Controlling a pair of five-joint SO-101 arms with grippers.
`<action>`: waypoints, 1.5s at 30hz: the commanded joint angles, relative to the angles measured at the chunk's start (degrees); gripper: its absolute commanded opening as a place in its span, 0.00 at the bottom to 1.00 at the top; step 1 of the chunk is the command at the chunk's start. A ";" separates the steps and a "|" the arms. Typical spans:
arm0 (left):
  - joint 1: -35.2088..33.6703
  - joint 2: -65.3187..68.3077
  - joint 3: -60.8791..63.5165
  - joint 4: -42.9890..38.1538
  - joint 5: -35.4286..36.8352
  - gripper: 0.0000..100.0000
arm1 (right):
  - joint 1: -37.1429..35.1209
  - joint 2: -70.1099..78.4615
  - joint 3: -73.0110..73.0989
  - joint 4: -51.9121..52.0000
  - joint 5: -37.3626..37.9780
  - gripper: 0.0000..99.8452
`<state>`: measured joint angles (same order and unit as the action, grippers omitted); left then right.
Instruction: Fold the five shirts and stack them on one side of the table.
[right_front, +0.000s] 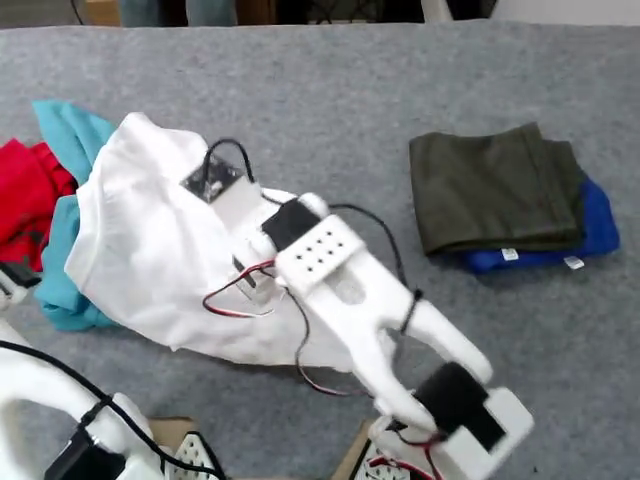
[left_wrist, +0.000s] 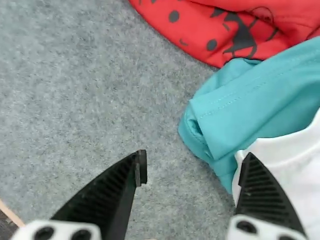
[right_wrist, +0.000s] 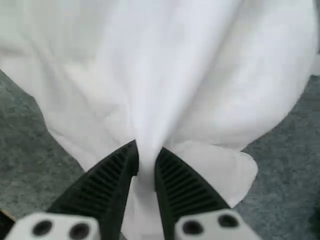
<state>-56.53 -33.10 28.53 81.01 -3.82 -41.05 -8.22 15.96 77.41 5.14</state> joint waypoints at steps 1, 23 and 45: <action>-1.89 -0.62 0.13 -0.26 -1.41 0.31 | -0.79 -6.90 -9.01 4.66 -0.44 0.01; -2.86 -0.62 3.65 -5.63 -1.49 0.31 | 25.32 0.57 -19.30 8.88 2.02 0.01; -4.00 -0.70 3.65 -5.36 -7.12 0.31 | 23.91 13.58 -30.11 11.60 8.53 0.25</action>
<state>-59.34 -33.10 32.40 76.26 -8.13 -14.68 5.58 -7.60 84.53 13.93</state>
